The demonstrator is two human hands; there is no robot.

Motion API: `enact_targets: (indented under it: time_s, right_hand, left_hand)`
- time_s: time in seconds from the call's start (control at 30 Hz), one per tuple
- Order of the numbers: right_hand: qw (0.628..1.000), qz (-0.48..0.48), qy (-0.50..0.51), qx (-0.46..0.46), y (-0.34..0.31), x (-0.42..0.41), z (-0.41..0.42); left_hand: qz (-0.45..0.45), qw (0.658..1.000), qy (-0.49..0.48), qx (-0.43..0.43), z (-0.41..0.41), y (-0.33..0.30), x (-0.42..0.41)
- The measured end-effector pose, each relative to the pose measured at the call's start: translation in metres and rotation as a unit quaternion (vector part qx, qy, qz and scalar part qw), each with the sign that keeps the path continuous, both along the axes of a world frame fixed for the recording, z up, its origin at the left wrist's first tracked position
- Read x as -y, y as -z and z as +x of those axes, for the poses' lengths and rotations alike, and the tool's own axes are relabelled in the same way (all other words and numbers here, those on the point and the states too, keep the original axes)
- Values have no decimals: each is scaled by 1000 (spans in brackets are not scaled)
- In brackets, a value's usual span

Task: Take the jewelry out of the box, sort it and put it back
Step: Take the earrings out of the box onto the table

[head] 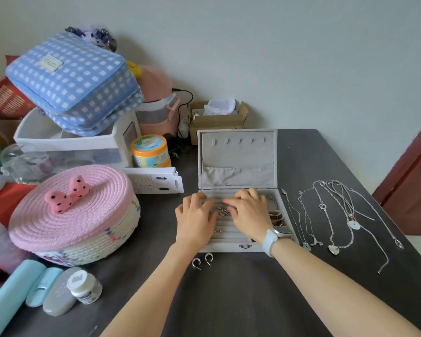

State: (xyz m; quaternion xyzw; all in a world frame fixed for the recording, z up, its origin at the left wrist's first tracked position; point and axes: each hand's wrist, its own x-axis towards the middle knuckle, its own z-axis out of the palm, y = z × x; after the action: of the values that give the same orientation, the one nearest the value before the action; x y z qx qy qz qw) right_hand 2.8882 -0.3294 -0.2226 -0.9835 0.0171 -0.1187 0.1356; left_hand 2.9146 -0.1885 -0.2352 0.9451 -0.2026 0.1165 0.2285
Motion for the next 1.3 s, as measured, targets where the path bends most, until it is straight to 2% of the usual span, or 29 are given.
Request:
enact_targets:
  time_s: [0.13,0.3,0.47,0.7,0.83,0.9,0.97,1.1,1.17,1.23,1.3]
  right_hand:
    - [999,28,-8,37,5,4,0]
    - [998,55,-2,40,9,5,2]
    - [998,49,-2,35,9,5,2]
    - [996,67,-9,50,-3,11,-11]
    - [995,85,-29,53,-20,21,-24]
    - [993,91,-33,61,-31,25,-33]
    - [993,92,-46,63,-40,26,-43]
    - [990,108,-77,38,-56,26,-67]
    - [984,153,-96,9,-62,26,-82]
    - [972,198,-111,-53,-67,24,-100]
    - [976,148,-119,-103,-66,24,-111]
  left_hand:
    - [25,999,13,15,4,11,0]
    - [13,998,26,59,7,17,2]
    - [-6,1000,-3,29,8,10,5]
    - [-4,999,17,-38,26,-5,10]
    - [-75,994,10,-84,27,-14,6]
    - [-93,993,12,-73,23,-21,2]
    - [-63,997,17,-27,14,-31,-4]
    - [-39,993,100,48,-16,-54,-21]
    - [-27,987,159,21,-38,-65,-32]
    - [9,981,188,-44,-61,-70,-39]
    - [50,977,195,-74,-75,-69,-44]
